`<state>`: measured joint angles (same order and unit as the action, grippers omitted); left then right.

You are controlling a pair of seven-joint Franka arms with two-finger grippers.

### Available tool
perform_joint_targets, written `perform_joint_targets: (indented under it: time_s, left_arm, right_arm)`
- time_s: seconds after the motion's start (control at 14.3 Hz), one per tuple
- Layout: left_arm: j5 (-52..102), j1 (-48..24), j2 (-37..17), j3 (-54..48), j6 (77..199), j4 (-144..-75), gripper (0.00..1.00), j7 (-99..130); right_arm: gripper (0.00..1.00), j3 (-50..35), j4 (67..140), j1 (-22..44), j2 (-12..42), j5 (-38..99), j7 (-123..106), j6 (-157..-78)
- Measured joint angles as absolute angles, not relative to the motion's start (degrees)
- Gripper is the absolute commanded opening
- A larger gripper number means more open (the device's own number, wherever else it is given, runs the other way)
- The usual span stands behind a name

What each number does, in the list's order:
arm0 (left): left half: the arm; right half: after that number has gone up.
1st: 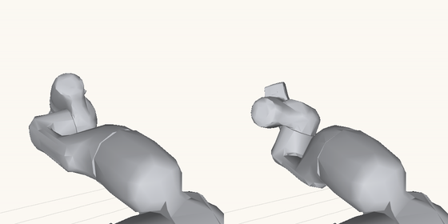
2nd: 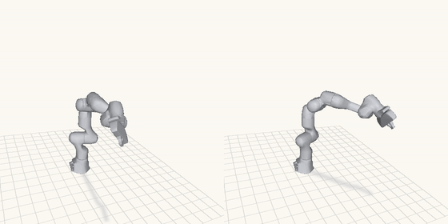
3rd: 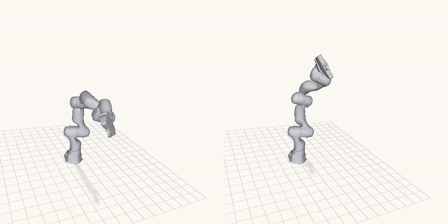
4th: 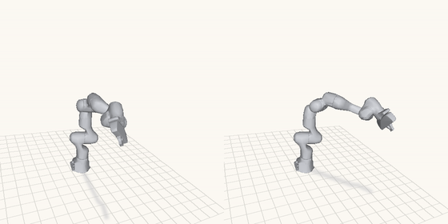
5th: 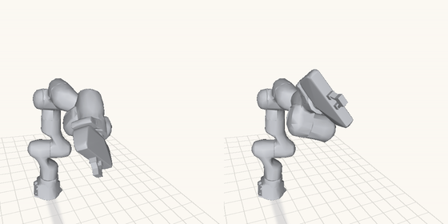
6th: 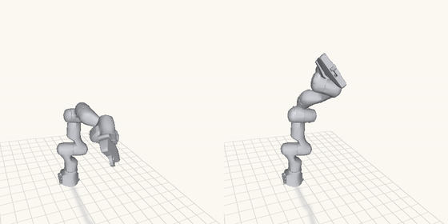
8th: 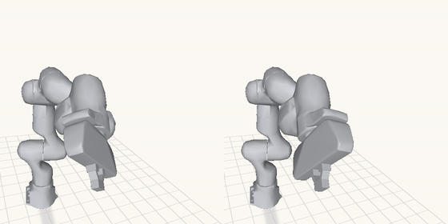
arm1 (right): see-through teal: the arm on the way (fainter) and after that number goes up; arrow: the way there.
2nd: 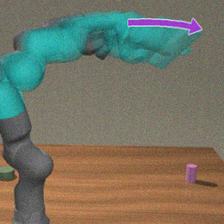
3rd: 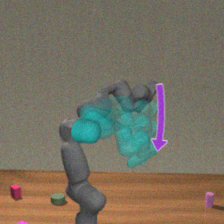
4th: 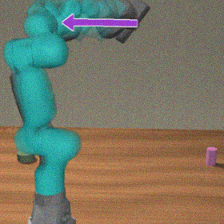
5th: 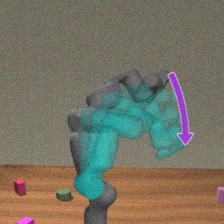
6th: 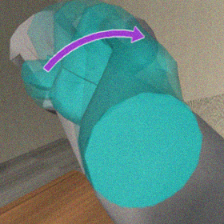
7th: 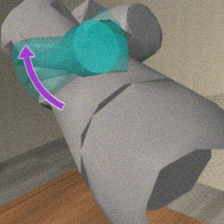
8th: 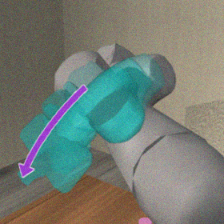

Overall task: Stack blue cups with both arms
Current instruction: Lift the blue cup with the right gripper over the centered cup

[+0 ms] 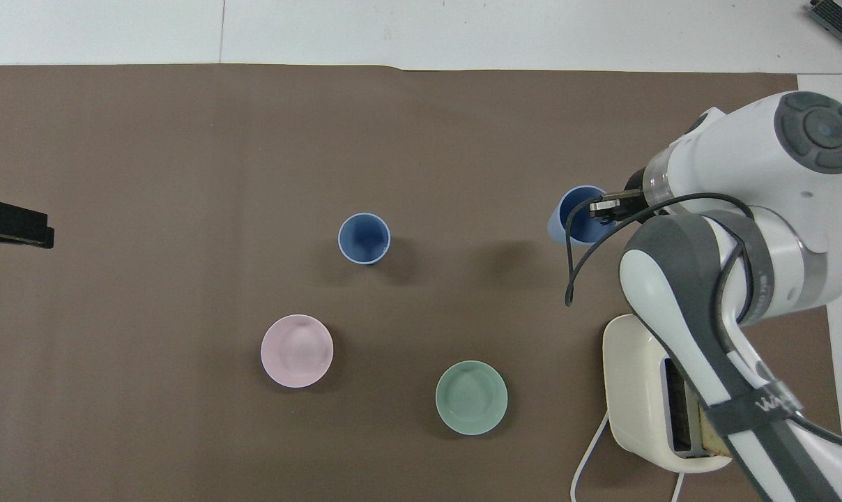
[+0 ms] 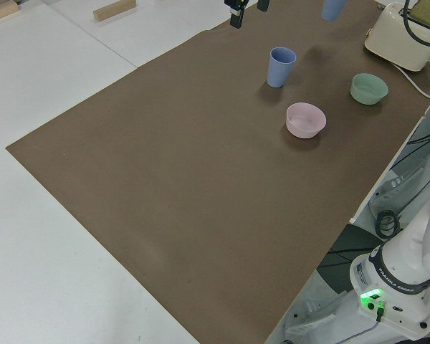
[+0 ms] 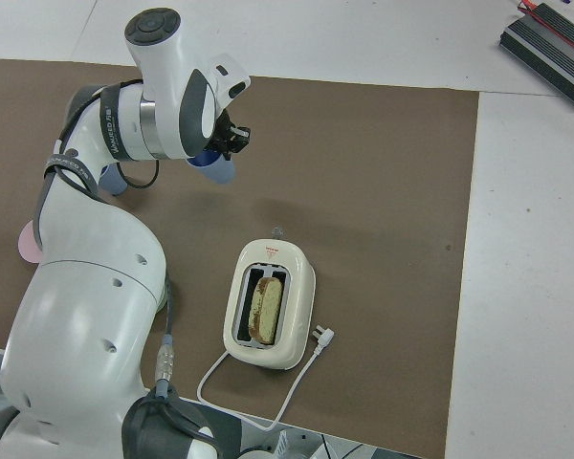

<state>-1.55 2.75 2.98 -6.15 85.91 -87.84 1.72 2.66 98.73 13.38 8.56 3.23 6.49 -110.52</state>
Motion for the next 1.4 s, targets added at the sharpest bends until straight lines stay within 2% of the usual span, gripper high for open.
perform_joint_targets:
  time_s: [0.28, 0.63, 0.91, 1.4]
  left_arm:
    - [-1.6, 2.7, 3.0, -6.1, 85.9, -87.8, 1.0, 1.7]
    - [-1.6, 2.7, 3.0, -6.0, 85.9, -87.8, 1.0, 1.7]
    - [-1.6, 2.7, 3.0, -6.0, 85.9, -87.8, 1.0, 1.7]
    - [-1.6, 2.7, 3.0, -6.0, 85.9, -87.8, 1.0, 1.7]
  right_arm:
    - [0.0, 2.3, 92.5, 18.5, 9.1, 2.6, 17.2, -104.1]
    - [0.0, 2.1, 87.5, 25.3, 12.3, 2.4, 28.3, -103.2]
    - [0.0, 2.0, 80.8, 29.8, 17.2, 2.4, 36.1, -103.2]
    - [0.0, 2.0, 68.5, 35.3, 29.4, 2.4, 44.9, -103.5]
